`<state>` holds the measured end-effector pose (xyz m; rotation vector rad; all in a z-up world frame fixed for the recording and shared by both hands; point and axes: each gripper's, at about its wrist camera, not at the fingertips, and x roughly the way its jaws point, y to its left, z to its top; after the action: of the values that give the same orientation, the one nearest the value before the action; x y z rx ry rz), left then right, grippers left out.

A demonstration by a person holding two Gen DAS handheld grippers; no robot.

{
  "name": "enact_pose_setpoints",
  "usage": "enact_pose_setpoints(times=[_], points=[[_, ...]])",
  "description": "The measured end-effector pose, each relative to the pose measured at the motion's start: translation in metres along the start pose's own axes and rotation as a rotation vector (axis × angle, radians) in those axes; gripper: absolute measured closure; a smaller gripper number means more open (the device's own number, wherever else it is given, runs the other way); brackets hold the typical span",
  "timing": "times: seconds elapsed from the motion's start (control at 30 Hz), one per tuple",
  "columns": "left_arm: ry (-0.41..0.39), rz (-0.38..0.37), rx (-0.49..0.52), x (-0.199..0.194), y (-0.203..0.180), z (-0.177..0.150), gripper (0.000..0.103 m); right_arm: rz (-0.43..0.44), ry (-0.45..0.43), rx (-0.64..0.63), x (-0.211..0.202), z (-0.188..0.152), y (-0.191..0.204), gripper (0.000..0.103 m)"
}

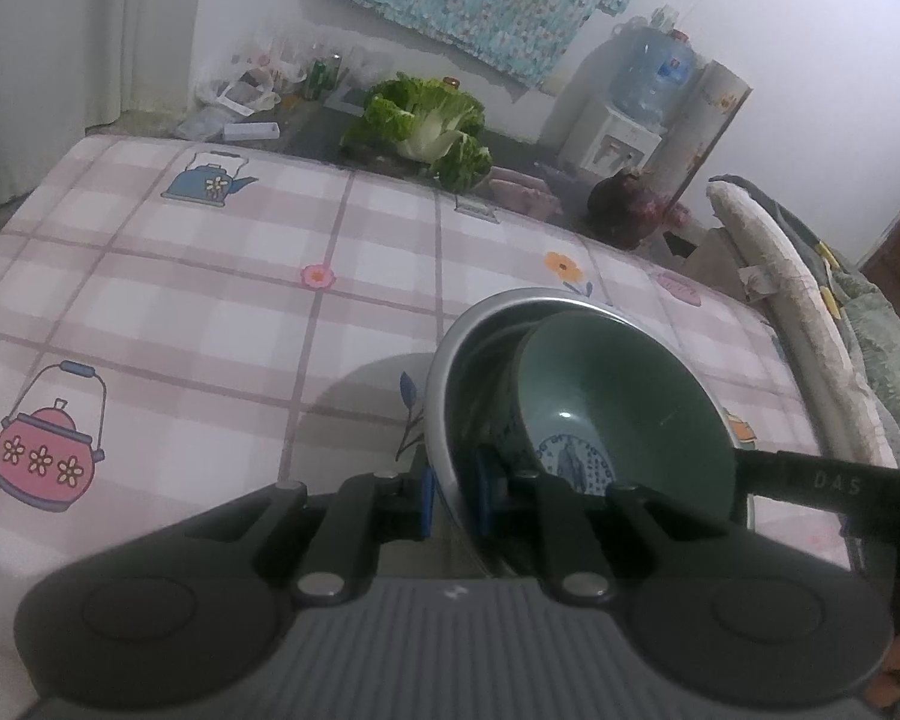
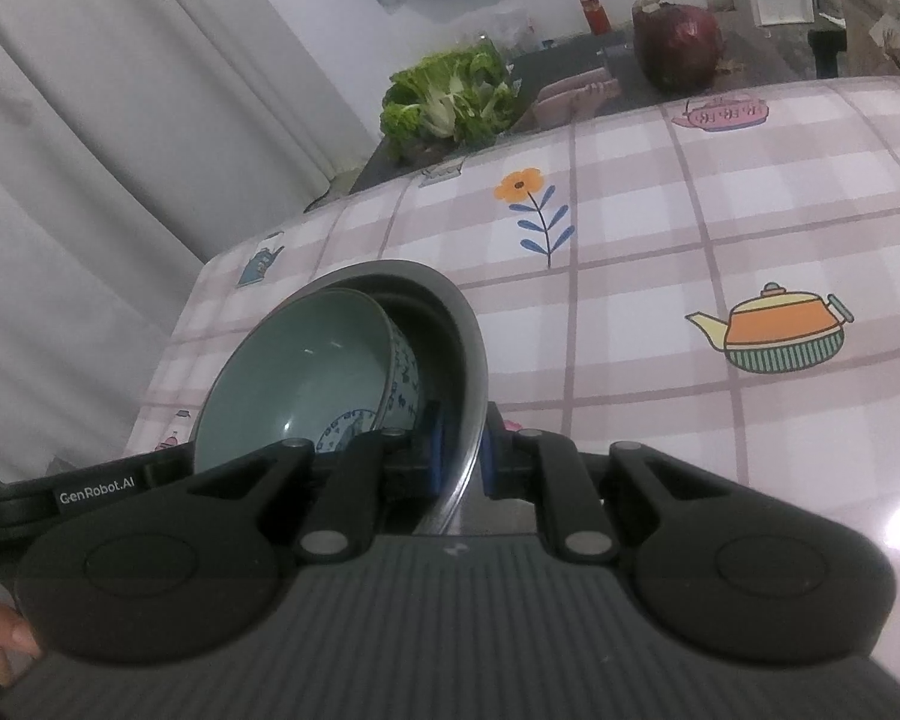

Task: Organize plates and bowls
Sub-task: 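Lift the nested steel and green bowls with both grippers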

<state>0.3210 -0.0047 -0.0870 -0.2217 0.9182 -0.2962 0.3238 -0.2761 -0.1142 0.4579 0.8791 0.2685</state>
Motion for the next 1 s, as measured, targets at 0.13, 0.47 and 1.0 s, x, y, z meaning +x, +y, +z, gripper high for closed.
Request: enact_pose_setpoints(times=[0.13, 0.47, 1.0], points=[[-0.013, -0.007, 0.0, -0.008, -0.002, 0.001, 0.09, 0.0, -0.011, -0.007, -0.009, 0.001, 0.004, 0.092], [-0.047, -0.021, 0.009, -0.036, -0.011, -0.003, 0.09, 0.001, -0.04, -0.027, -0.037, -0.003, 0.016, 0.092], [-0.079, -0.051, 0.04, -0.102, -0.035, -0.045, 0.091, -0.004, -0.068, -0.008, -0.11, -0.055, 0.033, 0.091]])
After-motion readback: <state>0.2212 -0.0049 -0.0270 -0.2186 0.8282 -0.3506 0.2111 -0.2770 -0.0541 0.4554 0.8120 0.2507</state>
